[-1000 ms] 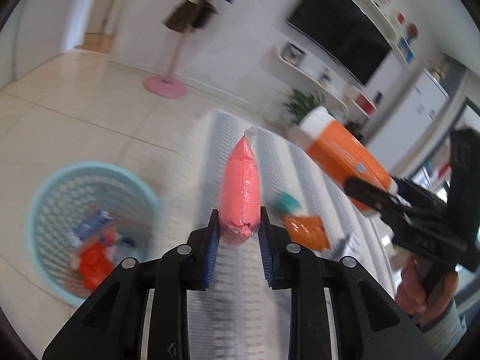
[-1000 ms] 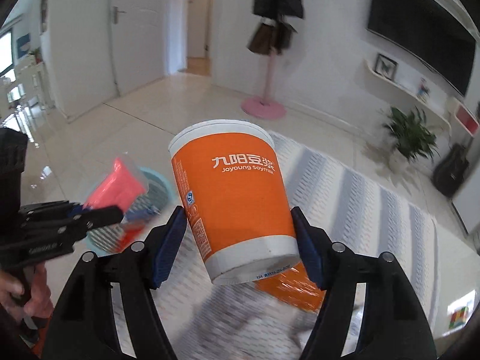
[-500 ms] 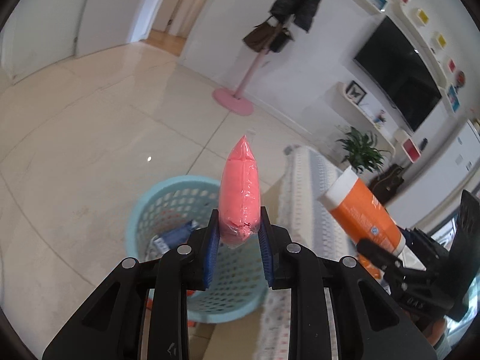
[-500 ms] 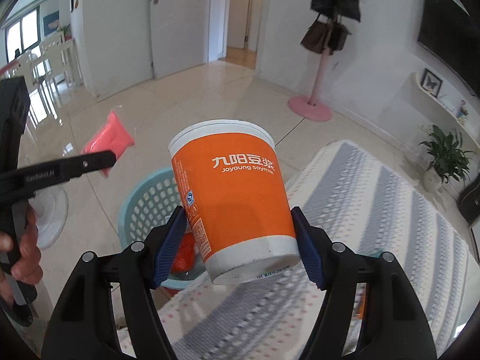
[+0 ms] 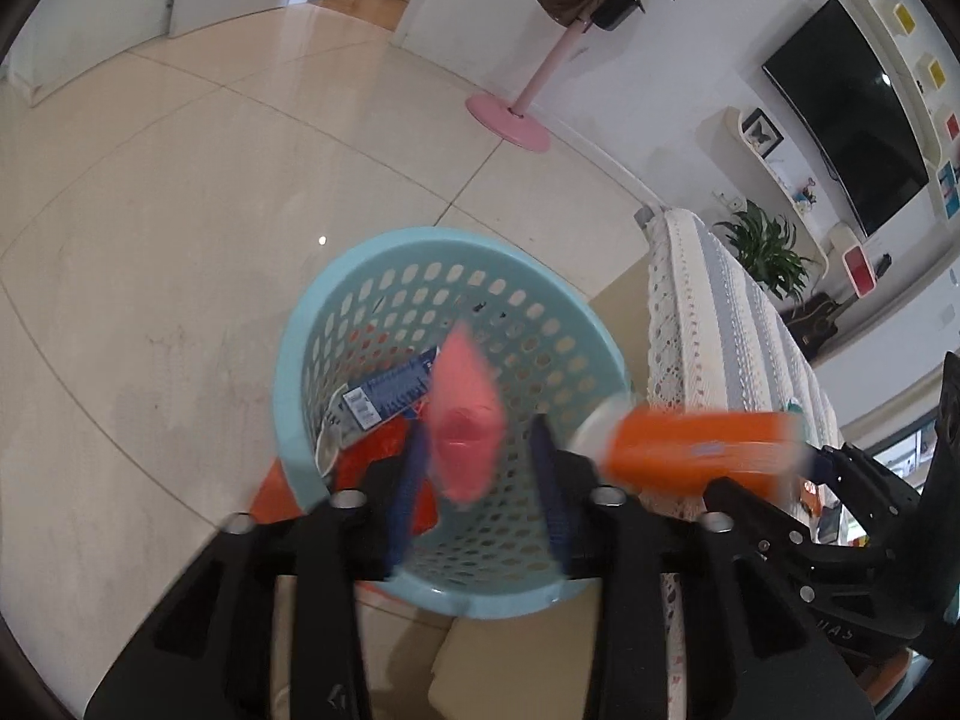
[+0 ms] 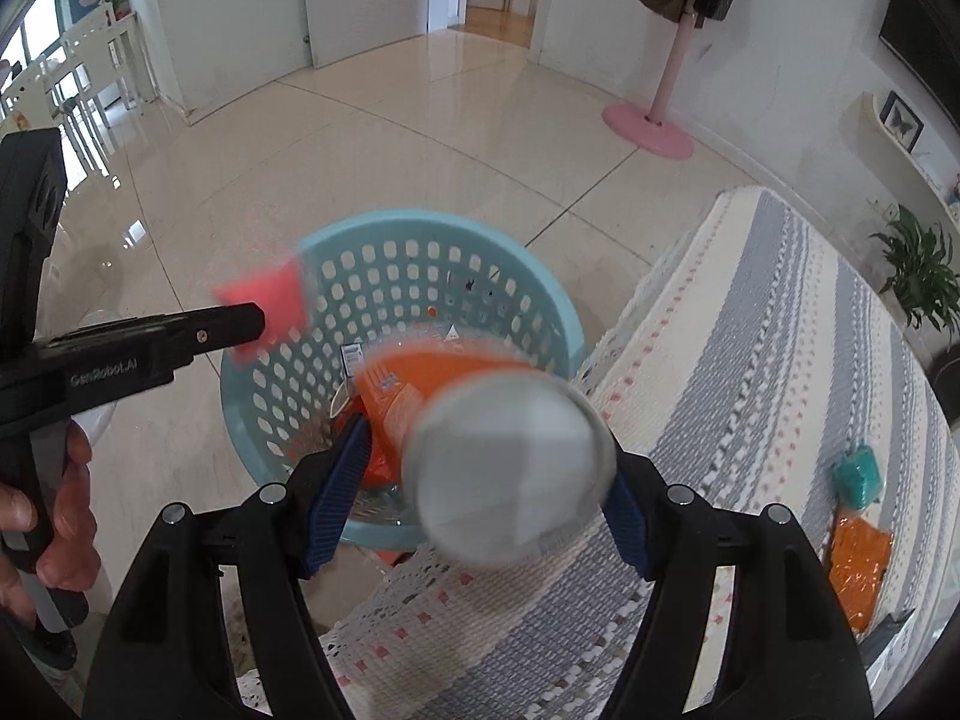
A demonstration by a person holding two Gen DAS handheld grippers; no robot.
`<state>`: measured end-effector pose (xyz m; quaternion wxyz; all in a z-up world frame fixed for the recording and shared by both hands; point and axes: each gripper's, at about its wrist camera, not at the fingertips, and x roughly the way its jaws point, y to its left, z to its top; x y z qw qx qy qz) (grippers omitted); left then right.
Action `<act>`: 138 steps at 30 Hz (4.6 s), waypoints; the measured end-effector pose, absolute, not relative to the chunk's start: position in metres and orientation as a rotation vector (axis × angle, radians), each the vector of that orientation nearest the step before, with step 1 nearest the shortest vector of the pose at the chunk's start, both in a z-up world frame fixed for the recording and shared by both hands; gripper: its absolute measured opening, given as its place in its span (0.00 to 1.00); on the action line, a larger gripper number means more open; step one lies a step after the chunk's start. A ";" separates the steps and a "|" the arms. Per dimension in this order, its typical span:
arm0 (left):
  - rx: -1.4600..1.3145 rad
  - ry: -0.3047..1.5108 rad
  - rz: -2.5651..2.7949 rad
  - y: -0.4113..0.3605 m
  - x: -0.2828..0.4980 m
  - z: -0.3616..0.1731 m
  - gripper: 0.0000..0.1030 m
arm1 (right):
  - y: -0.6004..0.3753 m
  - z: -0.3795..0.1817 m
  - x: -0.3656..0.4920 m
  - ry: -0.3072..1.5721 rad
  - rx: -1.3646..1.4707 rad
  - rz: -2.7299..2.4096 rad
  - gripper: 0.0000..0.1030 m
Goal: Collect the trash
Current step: 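Drop the pink packet and orange cup into the blue basket with both tools, then reach left tool to the heart-print packet while right tool reaches white milk carton, then grasp the heart-print packet with left tool while right tool grasps the milk carton, then carry the packet and milk carton over the blue basket and release both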
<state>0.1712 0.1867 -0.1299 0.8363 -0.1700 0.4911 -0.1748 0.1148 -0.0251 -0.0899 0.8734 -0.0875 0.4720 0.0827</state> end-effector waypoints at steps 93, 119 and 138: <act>-0.005 0.871 -0.884 -0.121 0.031 -0.078 0.05 | -0.325 -0.015 -0.077 0.805 0.238 -0.266 0.48; -0.295 0.939 -0.372 0.163 0.164 -0.089 0.06 | -0.038 -0.010 0.109 0.878 0.011 0.151 0.48; -0.318 0.984 -0.369 0.182 0.173 -0.123 0.50 | -0.024 -0.058 0.143 0.995 0.060 0.125 0.63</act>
